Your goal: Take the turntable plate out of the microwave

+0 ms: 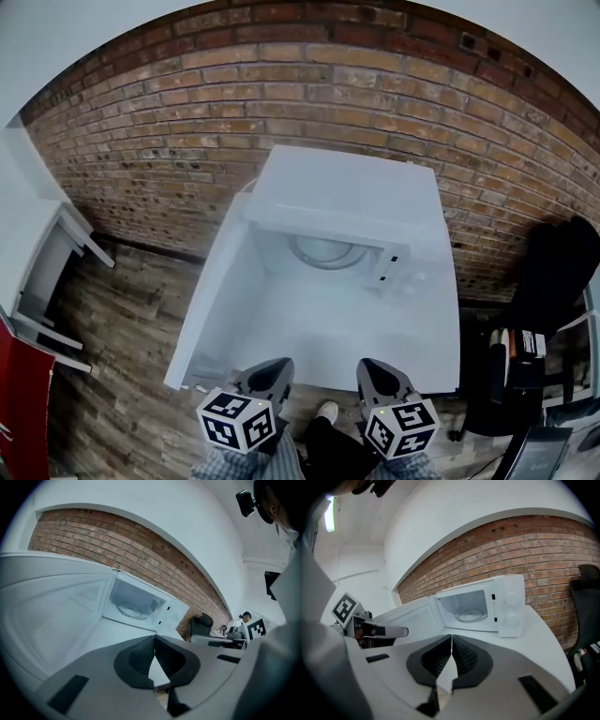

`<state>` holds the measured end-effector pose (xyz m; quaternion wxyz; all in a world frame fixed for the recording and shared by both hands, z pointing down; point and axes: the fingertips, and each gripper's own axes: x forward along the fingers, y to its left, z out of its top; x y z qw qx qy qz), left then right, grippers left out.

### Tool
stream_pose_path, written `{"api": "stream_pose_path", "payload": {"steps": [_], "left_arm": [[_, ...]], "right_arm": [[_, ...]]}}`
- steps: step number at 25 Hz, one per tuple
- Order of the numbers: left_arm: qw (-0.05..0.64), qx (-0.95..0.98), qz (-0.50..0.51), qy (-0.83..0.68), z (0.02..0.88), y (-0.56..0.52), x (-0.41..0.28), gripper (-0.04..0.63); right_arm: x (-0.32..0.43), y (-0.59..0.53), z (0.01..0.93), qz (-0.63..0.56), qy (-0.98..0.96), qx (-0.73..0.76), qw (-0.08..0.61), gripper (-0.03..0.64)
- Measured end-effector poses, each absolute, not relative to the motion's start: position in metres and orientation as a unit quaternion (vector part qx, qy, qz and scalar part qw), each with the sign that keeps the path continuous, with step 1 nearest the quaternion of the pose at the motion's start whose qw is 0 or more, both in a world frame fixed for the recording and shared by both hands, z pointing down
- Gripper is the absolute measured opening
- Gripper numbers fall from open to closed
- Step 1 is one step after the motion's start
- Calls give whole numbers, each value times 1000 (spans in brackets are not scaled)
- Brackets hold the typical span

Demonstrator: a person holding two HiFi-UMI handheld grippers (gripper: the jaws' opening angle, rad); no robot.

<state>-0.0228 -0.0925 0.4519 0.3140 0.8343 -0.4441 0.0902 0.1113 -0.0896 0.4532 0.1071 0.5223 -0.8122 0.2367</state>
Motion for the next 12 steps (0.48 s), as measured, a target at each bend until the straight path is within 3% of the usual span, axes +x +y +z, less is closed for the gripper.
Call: {"api": "stream_pose_path", "payload": {"steps": [12], "left_arm": [[333, 808, 91, -478, 459, -154, -6, 5]], "right_arm": [[126, -165, 463, 258, -829, 483, 110, 17]]}}
